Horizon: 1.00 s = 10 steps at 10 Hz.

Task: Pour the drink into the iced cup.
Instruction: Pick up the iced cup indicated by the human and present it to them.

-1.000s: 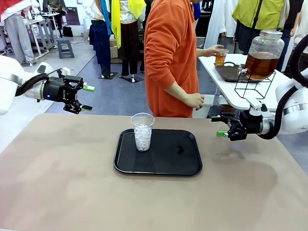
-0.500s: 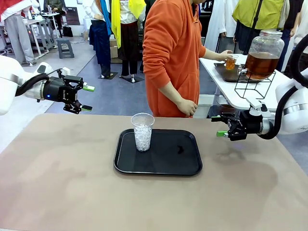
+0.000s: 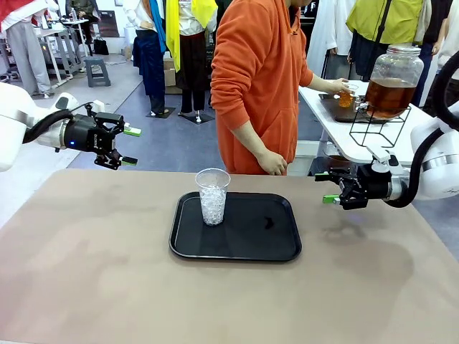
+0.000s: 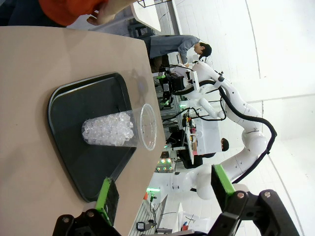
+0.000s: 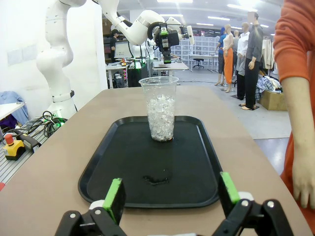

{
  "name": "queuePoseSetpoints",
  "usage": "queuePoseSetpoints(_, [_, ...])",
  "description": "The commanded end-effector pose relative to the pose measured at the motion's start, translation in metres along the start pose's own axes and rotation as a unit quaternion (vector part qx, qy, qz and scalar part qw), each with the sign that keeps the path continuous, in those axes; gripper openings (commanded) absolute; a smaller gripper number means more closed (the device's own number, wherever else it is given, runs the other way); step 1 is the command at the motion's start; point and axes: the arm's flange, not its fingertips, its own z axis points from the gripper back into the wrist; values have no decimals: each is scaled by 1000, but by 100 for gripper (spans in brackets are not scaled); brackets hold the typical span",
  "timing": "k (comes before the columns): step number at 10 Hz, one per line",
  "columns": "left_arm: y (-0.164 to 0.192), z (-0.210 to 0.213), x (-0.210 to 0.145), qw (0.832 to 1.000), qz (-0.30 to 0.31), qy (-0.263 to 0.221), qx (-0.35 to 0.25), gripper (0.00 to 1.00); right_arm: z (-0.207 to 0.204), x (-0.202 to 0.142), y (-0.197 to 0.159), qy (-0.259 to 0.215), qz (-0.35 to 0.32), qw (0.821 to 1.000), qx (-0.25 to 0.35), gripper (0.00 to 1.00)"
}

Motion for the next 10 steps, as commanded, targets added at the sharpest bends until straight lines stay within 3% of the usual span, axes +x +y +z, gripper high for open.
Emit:
queuePoseSetpoints(1, [-1, 1, 0, 1000, -2, -1, -4, 100, -1, 2, -1, 0, -1, 1000, 0, 100])
queuePoseSetpoints(10, [-1, 1, 0, 1000, -2, -1, -4, 100, -1, 2, -1, 0, -1, 1000, 0, 100])
